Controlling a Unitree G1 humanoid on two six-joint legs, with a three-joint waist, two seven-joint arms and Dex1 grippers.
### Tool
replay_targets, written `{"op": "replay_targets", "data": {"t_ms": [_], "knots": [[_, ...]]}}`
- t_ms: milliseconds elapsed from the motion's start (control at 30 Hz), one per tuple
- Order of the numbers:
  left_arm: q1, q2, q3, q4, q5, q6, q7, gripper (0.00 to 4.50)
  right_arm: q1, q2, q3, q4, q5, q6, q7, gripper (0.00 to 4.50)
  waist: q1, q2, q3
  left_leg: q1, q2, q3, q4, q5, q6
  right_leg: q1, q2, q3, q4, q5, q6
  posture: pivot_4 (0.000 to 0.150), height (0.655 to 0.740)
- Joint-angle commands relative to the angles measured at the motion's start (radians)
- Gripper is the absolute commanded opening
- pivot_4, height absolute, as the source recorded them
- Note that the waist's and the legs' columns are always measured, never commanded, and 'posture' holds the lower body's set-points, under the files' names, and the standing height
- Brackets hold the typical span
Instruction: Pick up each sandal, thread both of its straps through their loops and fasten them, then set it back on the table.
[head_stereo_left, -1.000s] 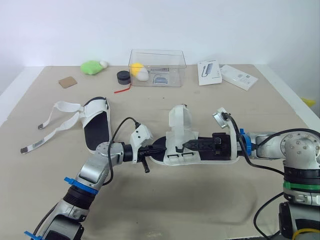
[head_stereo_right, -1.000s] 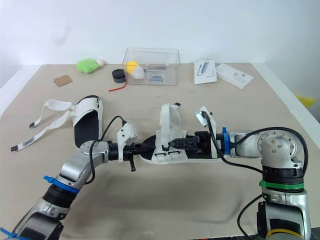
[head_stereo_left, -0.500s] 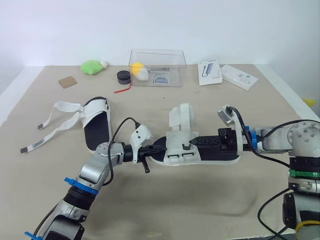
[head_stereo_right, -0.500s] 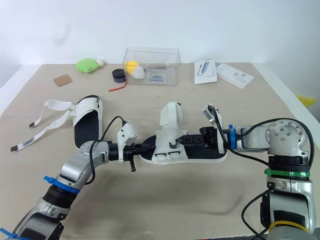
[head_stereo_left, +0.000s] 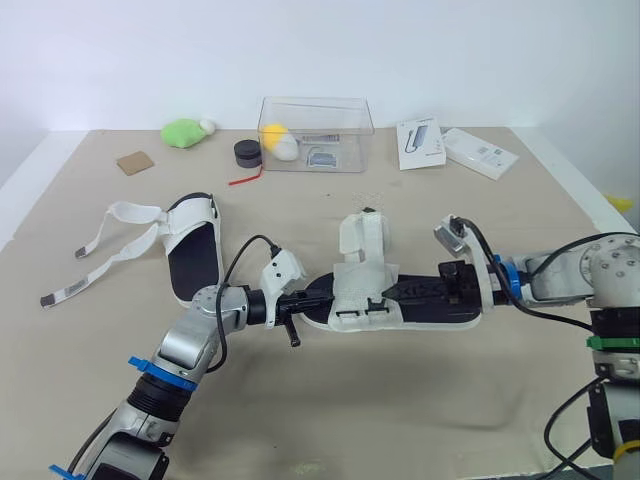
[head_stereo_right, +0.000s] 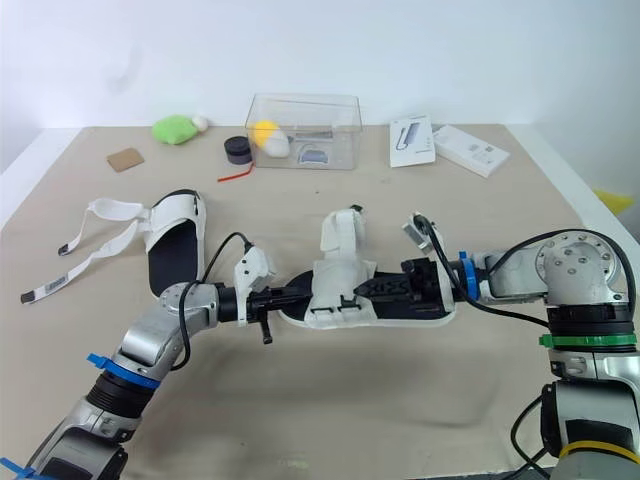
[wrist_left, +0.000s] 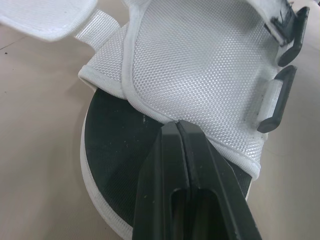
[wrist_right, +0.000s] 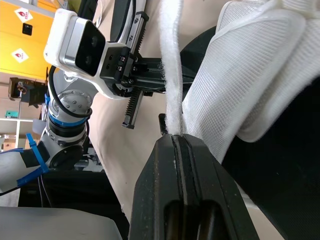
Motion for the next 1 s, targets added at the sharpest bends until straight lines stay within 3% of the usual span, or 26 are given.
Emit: {"op": "replay_targets", "data": {"t_ms": [33,467,1000], "knots": [[0.029,-0.001,-0.039,0.029,0.034,0.020,0.013,0.00,-0.002,-0.017,0.003,-0.052,-0.009,0.006,0.005,0.04,0.000,0.000,0.000,0.000,0.000,0.000,0.000,0.000,0.000,0.000,0.000,0.000,0.000,0.000,0.000,0.150,0.7400],[0.033,-0.002,-0.042,0.023,0.032,0.023,0.019,0.00,0.003,-0.061,0.047,-0.100,-0.059,0.006,0.070,0.04,0.000,0.000,0.000,-0.002,0.000,0.000,0.000,0.000,0.000,0.000,0.000,0.000,-0.003,0.001,0.001,0.150,0.7400],[0.039,-0.008,-0.045,0.022,0.032,0.021,0.023,0.00,-0.010,-0.092,0.085,-0.176,-0.229,0.001,0.264,0.04,0.000,0.001,0.000,-0.002,0.000,0.000,0.000,0.000,0.000,0.000,0.000,0.000,-0.004,0.001,0.002,0.150,0.7400]]}}
